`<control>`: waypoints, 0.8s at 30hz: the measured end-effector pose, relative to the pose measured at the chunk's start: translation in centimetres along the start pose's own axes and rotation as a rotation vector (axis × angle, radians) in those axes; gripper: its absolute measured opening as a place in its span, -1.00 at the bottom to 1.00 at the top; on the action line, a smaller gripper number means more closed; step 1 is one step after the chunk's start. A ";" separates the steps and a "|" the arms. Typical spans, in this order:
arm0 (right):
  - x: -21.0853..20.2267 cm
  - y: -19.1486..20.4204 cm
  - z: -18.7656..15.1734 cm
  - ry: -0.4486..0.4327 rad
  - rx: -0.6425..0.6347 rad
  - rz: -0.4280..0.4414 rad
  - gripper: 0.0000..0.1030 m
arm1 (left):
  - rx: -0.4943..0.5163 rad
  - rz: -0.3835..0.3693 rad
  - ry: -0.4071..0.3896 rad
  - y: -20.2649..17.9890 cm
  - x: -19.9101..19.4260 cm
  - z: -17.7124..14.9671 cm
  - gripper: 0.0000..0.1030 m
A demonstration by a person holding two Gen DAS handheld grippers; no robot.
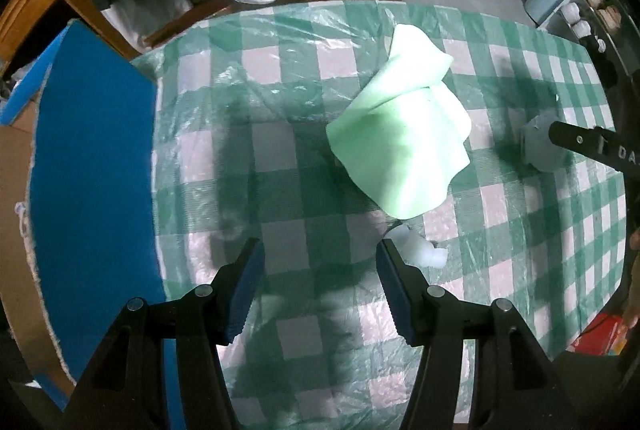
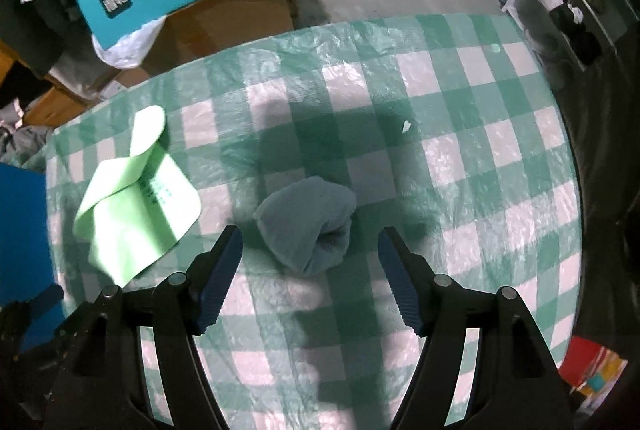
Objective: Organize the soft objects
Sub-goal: 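Grasp the grey sock with the right gripper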
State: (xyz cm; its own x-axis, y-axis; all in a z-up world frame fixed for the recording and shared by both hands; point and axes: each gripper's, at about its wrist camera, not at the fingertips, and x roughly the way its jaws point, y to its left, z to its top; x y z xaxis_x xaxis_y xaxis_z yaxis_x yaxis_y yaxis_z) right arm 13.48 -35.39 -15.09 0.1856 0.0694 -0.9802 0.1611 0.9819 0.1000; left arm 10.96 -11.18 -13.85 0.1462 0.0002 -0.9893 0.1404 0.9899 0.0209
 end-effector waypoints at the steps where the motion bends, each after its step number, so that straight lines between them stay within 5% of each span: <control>1: 0.3 -0.1 0.1 0.007 0.007 0.003 0.37 | 0.001 -0.004 0.004 -0.1 0.2 0.0 0.15; 14: 3.7 -0.9 -0.2 0.038 0.056 0.042 0.36 | -0.081 -0.078 0.058 0.5 1.9 0.5 0.15; 21: 3.7 0.5 -1.0 0.028 0.005 0.044 -0.29 | -0.114 -0.127 0.061 1.0 1.9 0.0 0.15; 24: 3.2 0.7 -1.8 0.026 0.009 0.060 -0.41 | -0.108 -0.129 0.064 0.7 2.0 -0.2 0.15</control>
State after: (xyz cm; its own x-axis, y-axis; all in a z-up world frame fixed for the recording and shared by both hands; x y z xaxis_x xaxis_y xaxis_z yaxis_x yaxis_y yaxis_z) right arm 12.45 -34.20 -18.49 0.1697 0.1327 -0.9765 0.1591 0.9742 0.1601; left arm 11.15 -10.45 -15.87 0.0709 -0.1224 -0.9899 0.0479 0.9917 -0.1192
